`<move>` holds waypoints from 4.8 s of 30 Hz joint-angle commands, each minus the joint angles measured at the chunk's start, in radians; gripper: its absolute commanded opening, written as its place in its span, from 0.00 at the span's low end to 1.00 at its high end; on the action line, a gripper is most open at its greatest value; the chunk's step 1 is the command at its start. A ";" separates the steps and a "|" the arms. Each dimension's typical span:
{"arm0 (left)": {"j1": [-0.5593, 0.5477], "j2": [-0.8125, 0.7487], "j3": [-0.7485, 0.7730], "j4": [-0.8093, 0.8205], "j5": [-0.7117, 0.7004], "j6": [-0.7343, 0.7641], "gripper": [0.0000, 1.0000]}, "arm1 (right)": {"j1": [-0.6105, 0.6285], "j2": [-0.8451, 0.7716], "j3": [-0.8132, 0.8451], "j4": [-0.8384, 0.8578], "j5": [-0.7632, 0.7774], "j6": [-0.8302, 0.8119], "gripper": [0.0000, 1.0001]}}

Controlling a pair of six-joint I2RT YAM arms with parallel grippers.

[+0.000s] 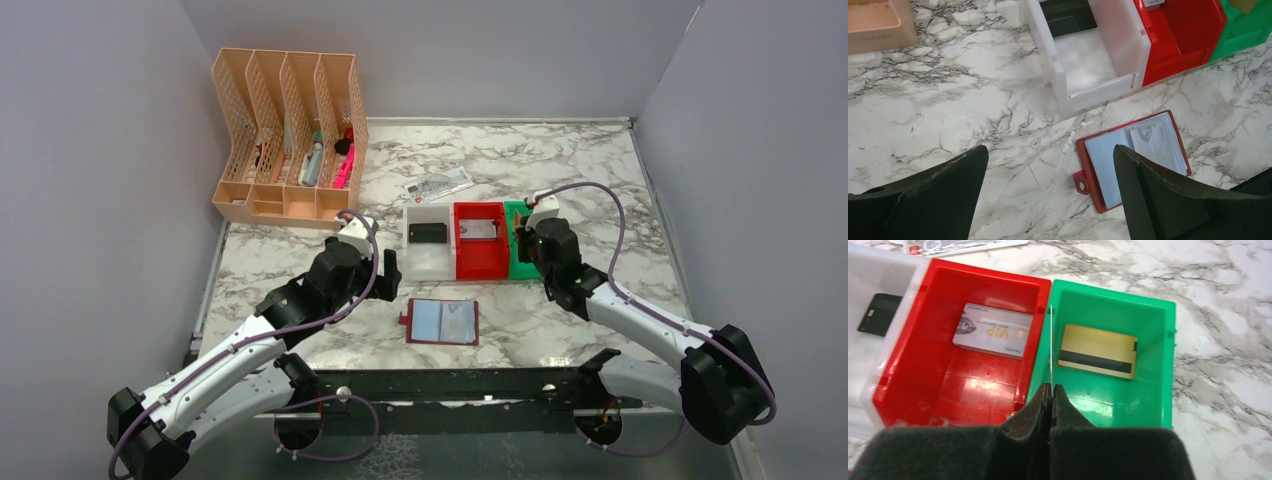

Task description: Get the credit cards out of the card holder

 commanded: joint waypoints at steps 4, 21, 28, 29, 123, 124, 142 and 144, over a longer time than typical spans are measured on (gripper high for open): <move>0.003 -0.008 0.017 -0.010 -0.035 0.019 0.99 | -0.001 0.011 0.058 -0.010 -0.182 0.063 0.01; 0.004 0.014 0.020 -0.012 -0.029 0.019 0.99 | -0.001 0.086 0.106 -0.006 -0.102 0.021 0.01; 0.004 0.019 0.022 -0.012 -0.031 0.022 0.99 | -0.005 0.130 0.037 0.250 0.012 -0.294 0.01; 0.003 0.018 0.022 -0.012 -0.030 0.021 0.99 | -0.010 0.147 0.034 0.280 0.018 -0.317 0.01; 0.003 0.057 0.032 -0.022 -0.006 0.020 0.99 | -0.107 0.201 0.138 0.224 -0.219 -0.396 0.48; 0.004 0.056 0.033 -0.022 -0.005 0.019 0.99 | -0.108 0.169 0.138 0.207 -0.211 -0.318 0.48; 0.005 0.073 -0.005 0.138 0.304 -0.034 0.97 | -0.020 -0.078 -0.035 -0.110 -0.798 0.635 0.51; 0.005 0.105 -0.008 0.139 0.322 -0.039 0.95 | 0.019 -0.076 -0.032 -0.169 -0.754 0.640 0.49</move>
